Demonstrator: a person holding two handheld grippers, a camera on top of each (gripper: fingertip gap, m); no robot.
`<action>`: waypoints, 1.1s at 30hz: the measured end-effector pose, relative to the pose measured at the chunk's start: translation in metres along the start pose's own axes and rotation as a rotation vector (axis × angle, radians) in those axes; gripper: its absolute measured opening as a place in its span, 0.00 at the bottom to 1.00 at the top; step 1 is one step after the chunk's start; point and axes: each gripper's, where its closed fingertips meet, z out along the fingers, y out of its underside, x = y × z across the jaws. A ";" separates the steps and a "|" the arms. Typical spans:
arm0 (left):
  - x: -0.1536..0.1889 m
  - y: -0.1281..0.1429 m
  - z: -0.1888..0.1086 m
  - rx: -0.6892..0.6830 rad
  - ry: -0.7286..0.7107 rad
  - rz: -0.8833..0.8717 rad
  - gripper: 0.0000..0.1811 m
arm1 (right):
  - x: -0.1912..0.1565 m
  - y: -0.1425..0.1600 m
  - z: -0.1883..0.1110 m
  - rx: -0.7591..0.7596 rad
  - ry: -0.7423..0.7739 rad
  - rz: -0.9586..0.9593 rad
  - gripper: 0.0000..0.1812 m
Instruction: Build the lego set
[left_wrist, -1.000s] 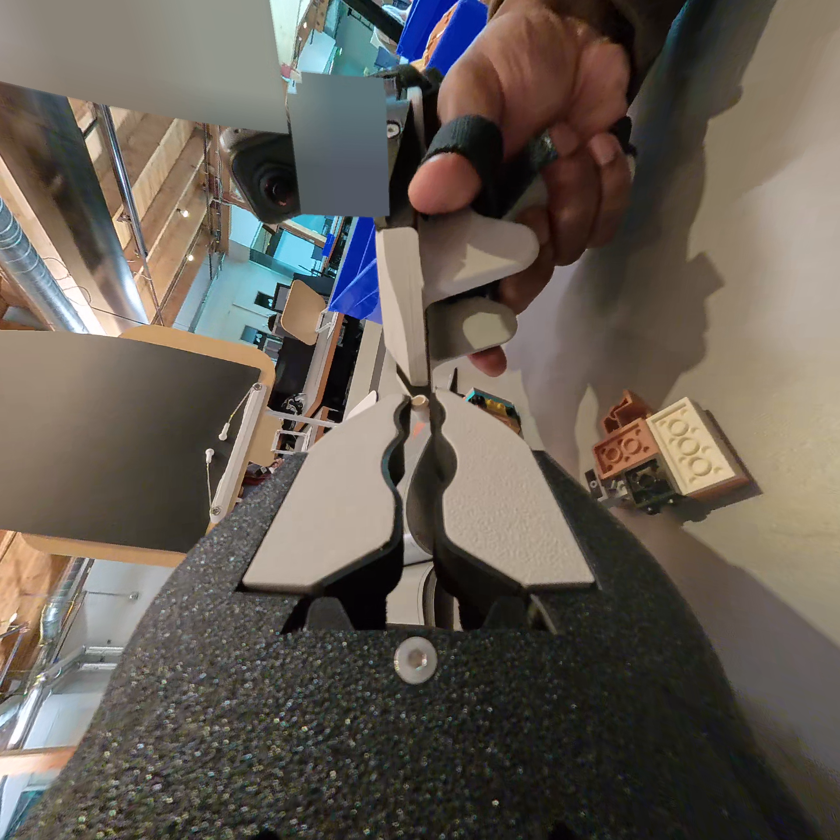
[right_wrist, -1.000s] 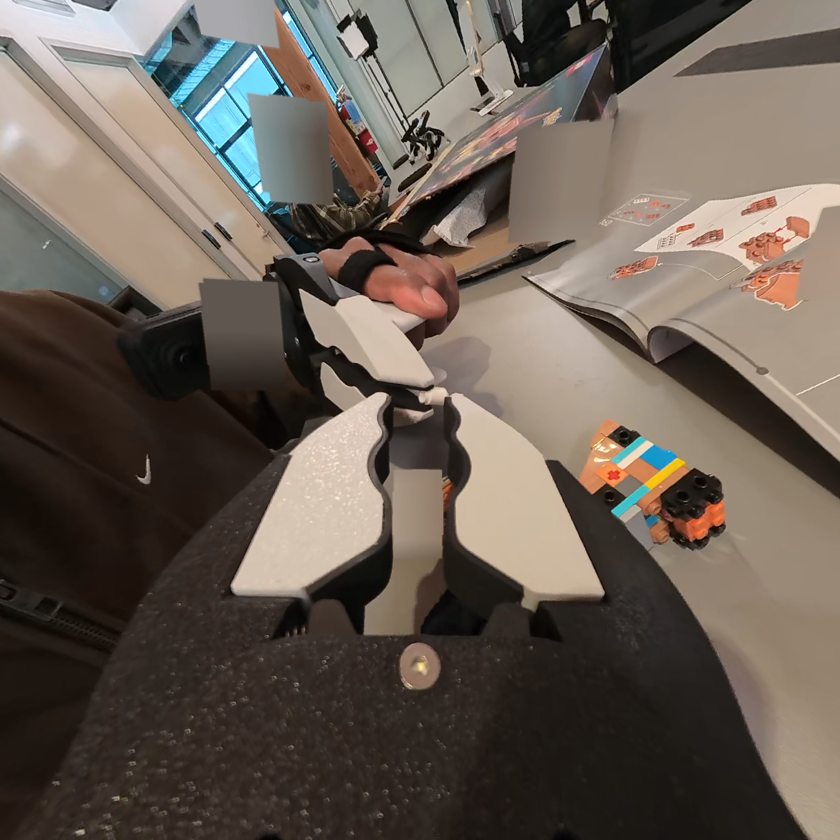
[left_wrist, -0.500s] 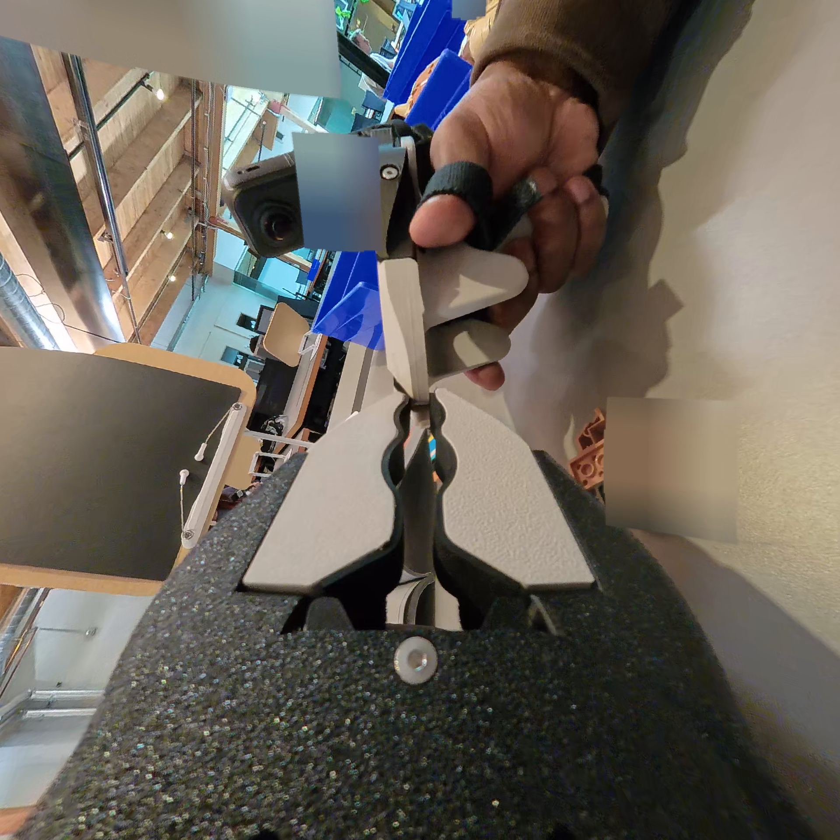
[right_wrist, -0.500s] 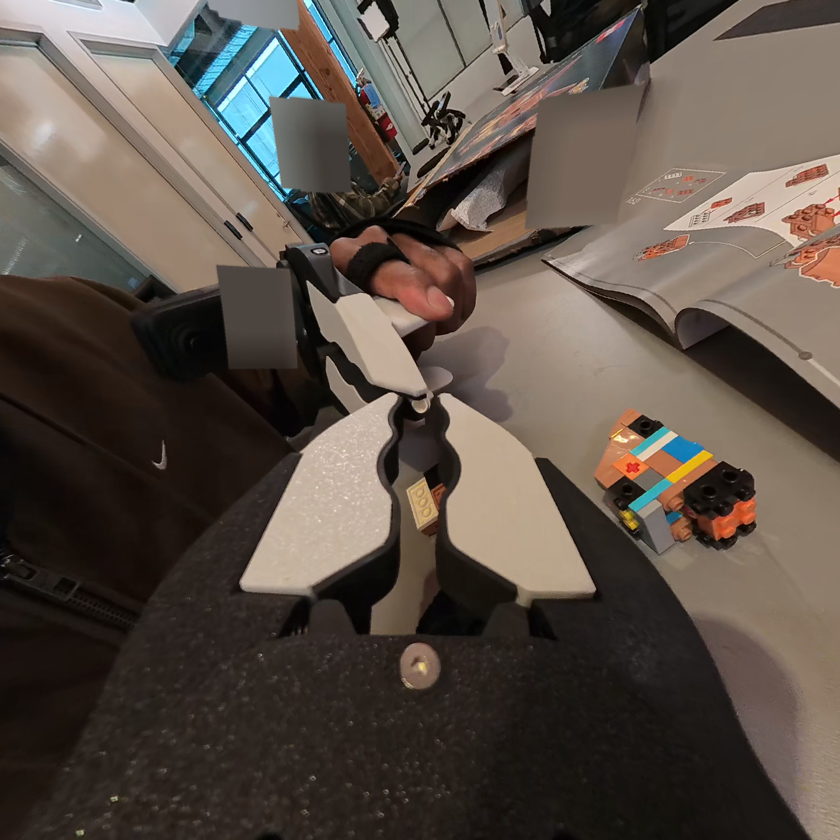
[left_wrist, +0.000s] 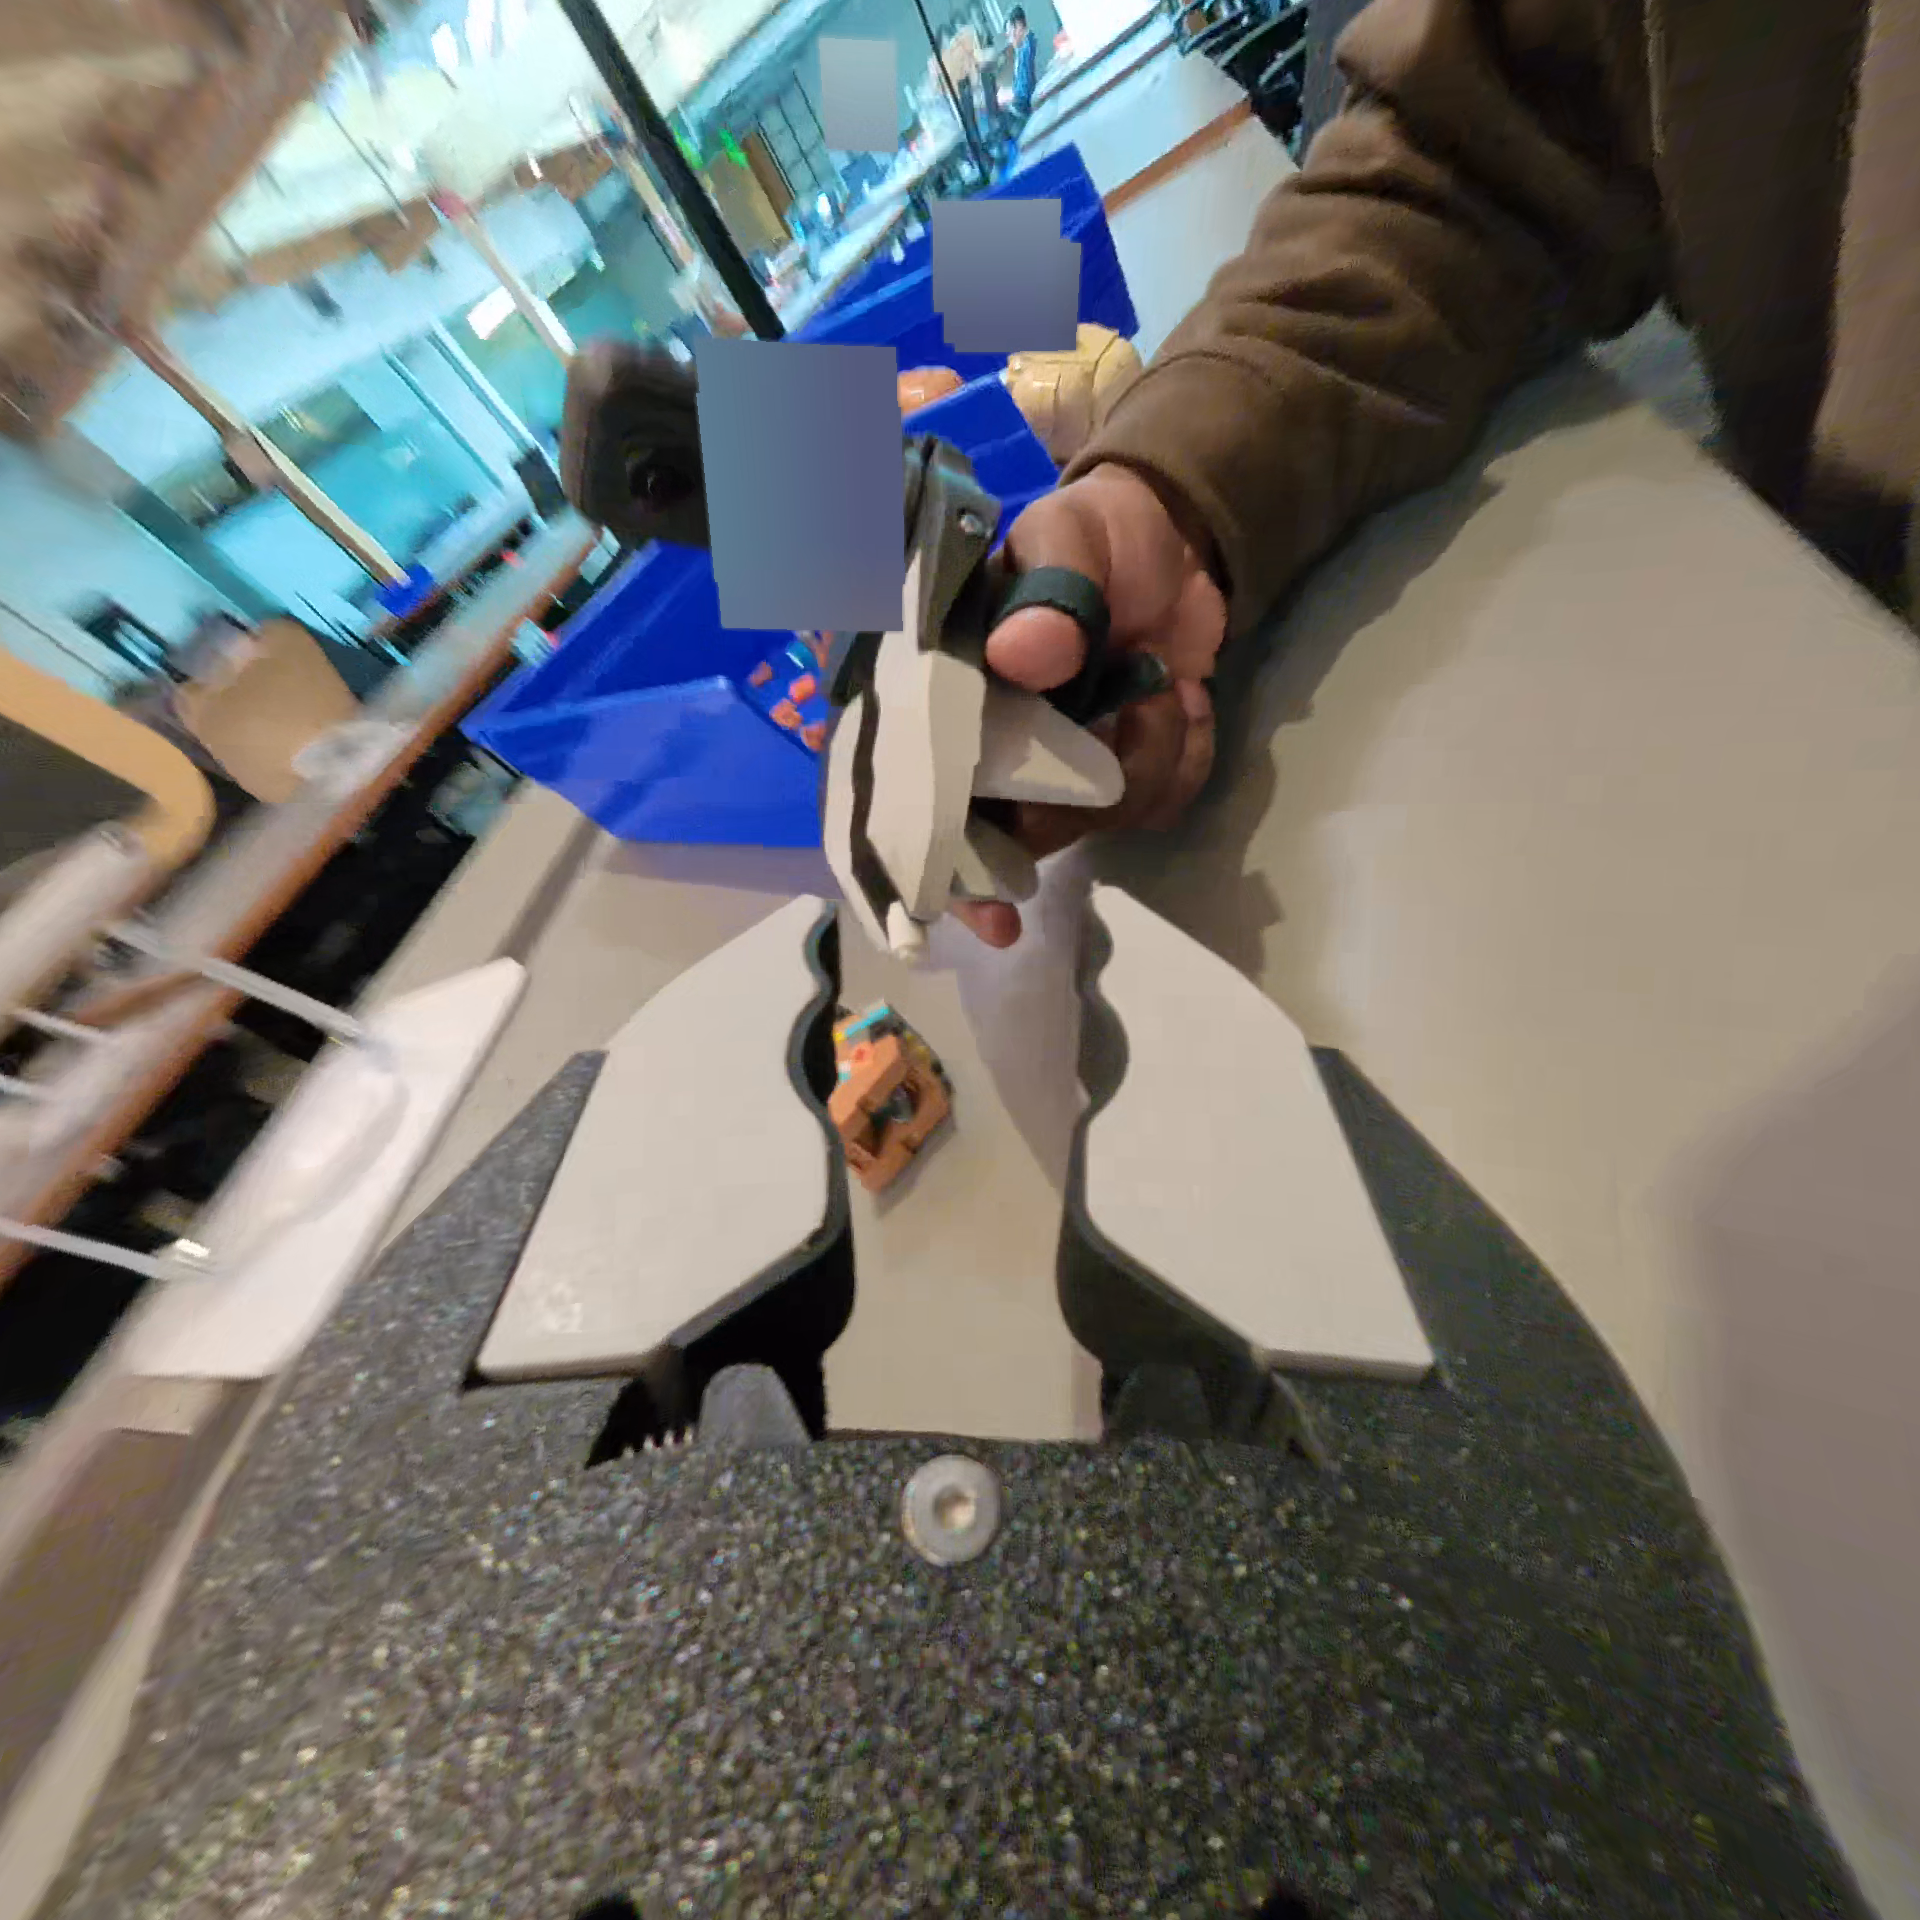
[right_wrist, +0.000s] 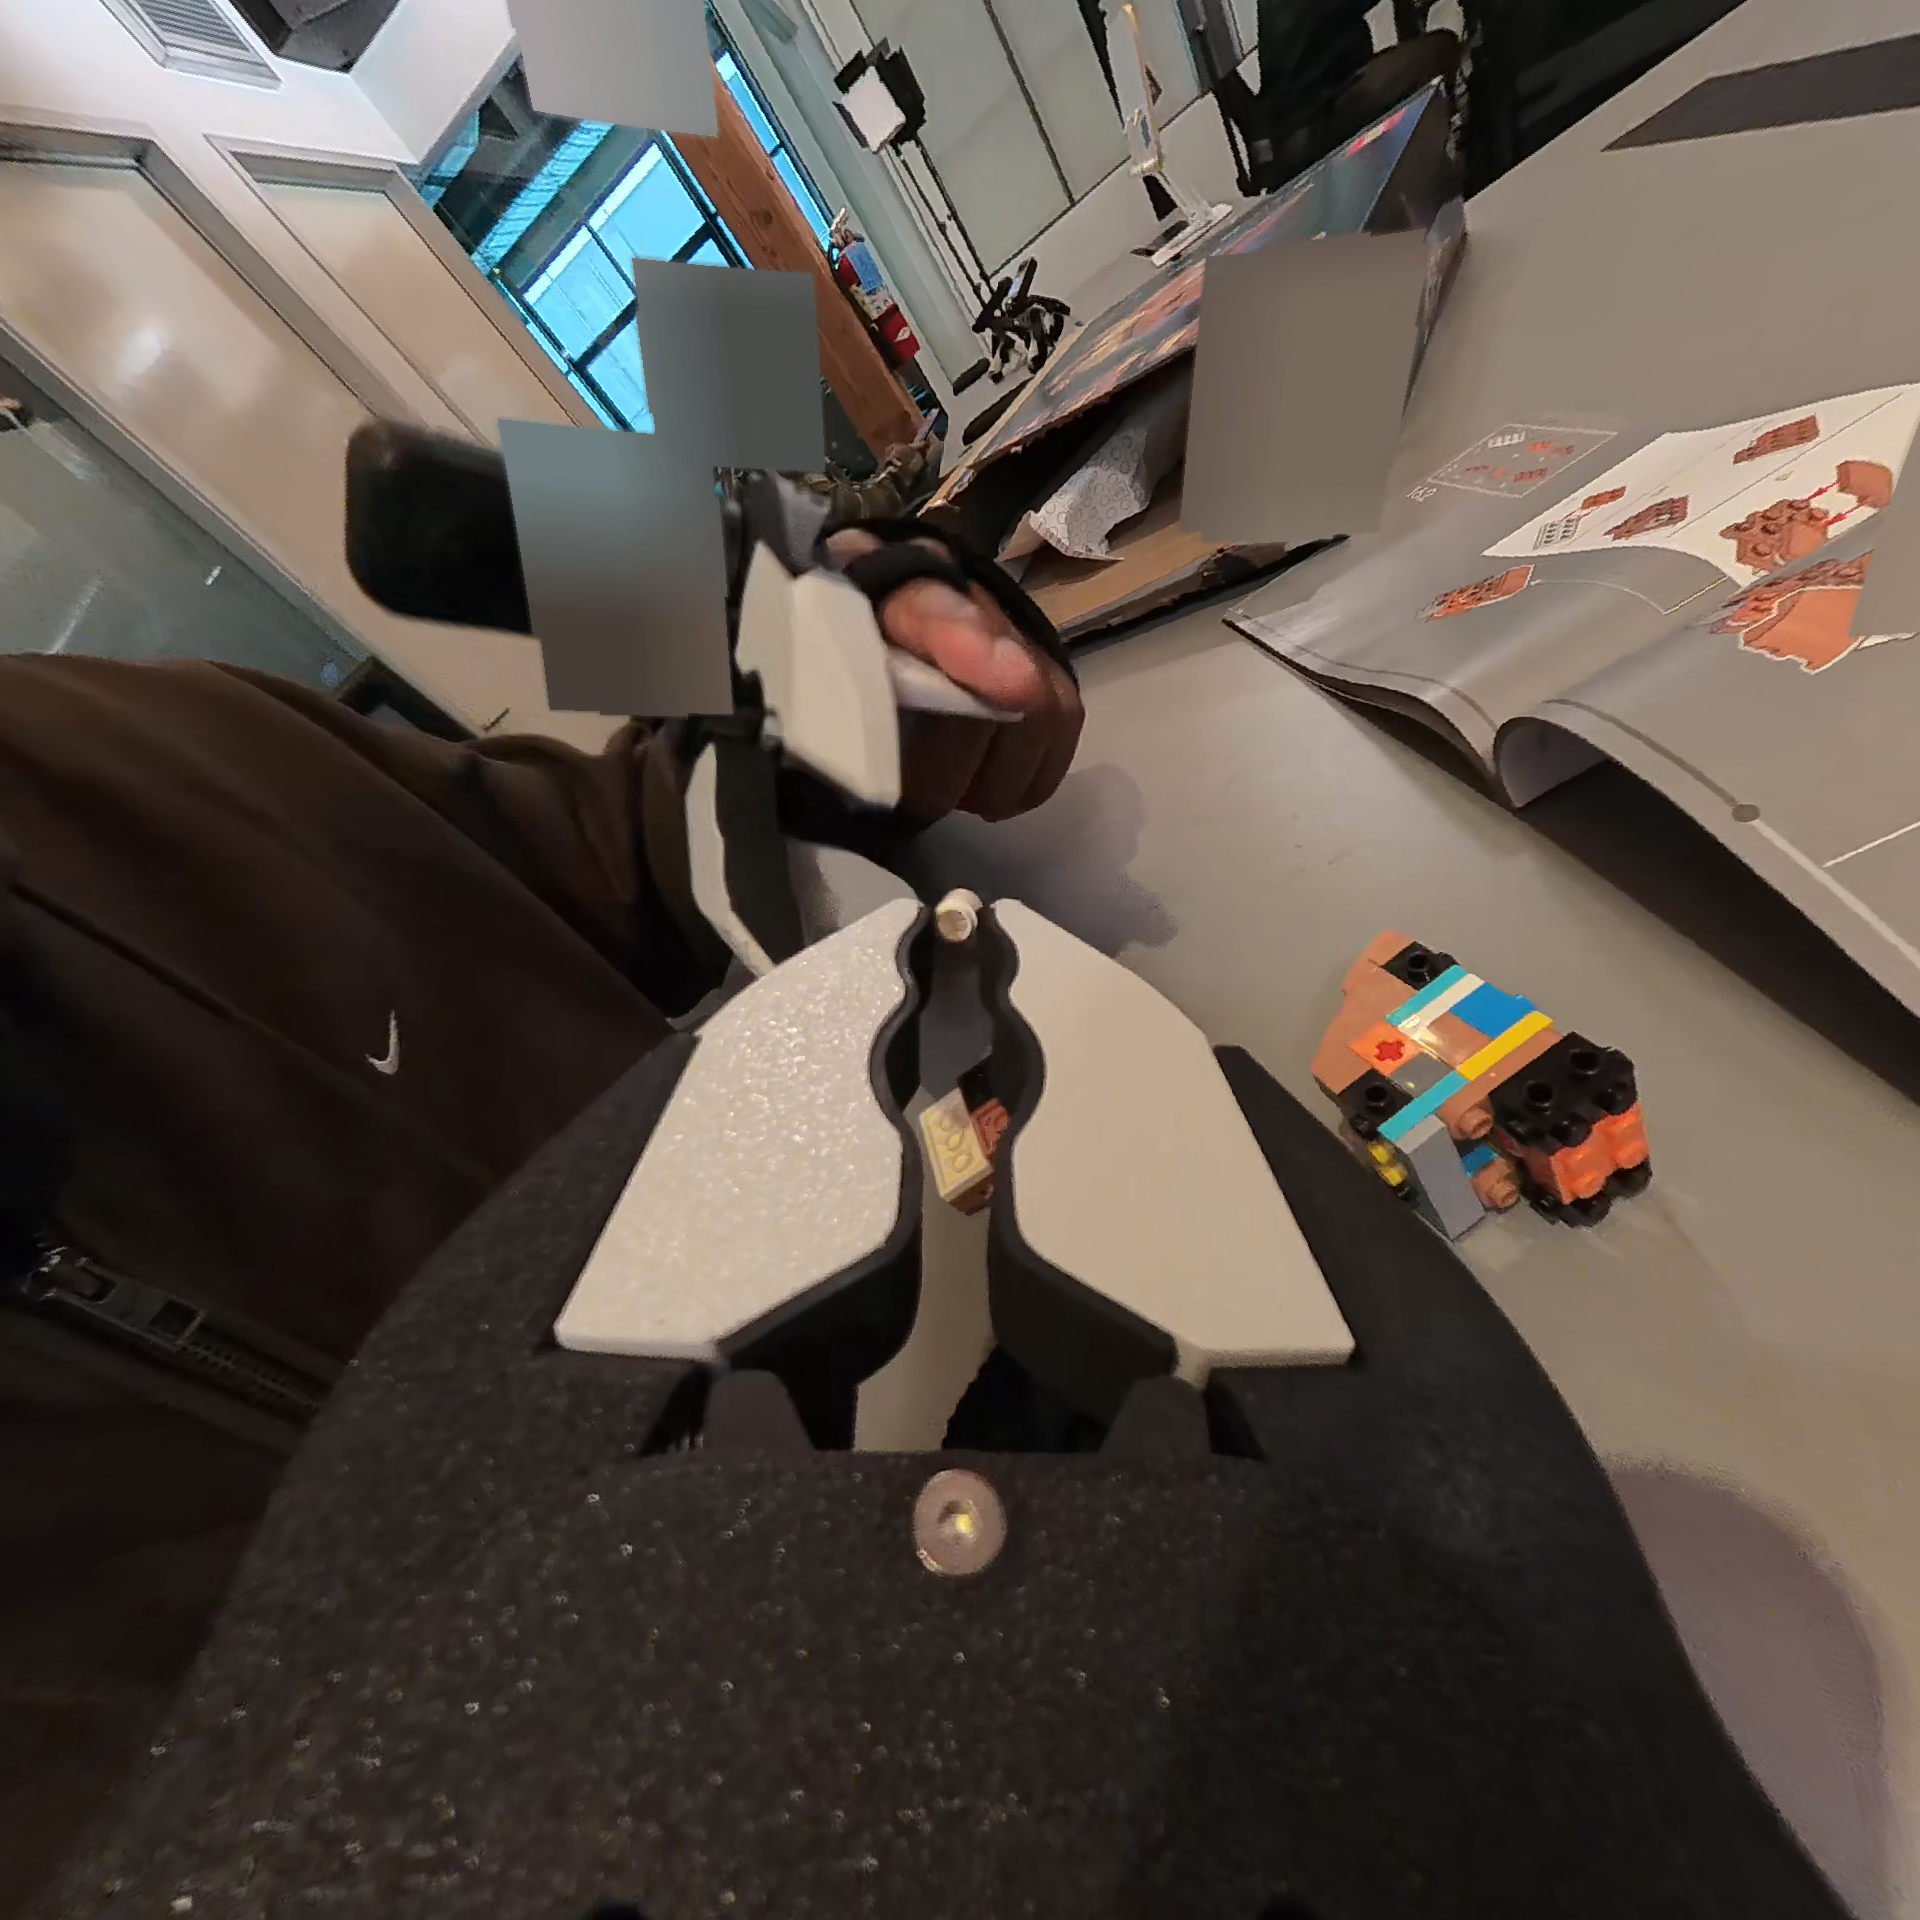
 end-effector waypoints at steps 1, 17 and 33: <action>0.000 0.004 -0.002 -0.031 0.034 -0.070 0.28 | 0.000 0.000 -0.001 -0.002 0.003 -0.008 0.04; 0.065 0.081 0.002 -0.541 0.324 -0.320 0.44 | 0.010 0.032 -0.001 -0.191 0.143 -0.206 0.04; 0.060 0.086 0.004 -0.553 0.290 -0.382 0.37 | 0.012 0.035 -0.003 -0.197 0.136 -0.194 0.04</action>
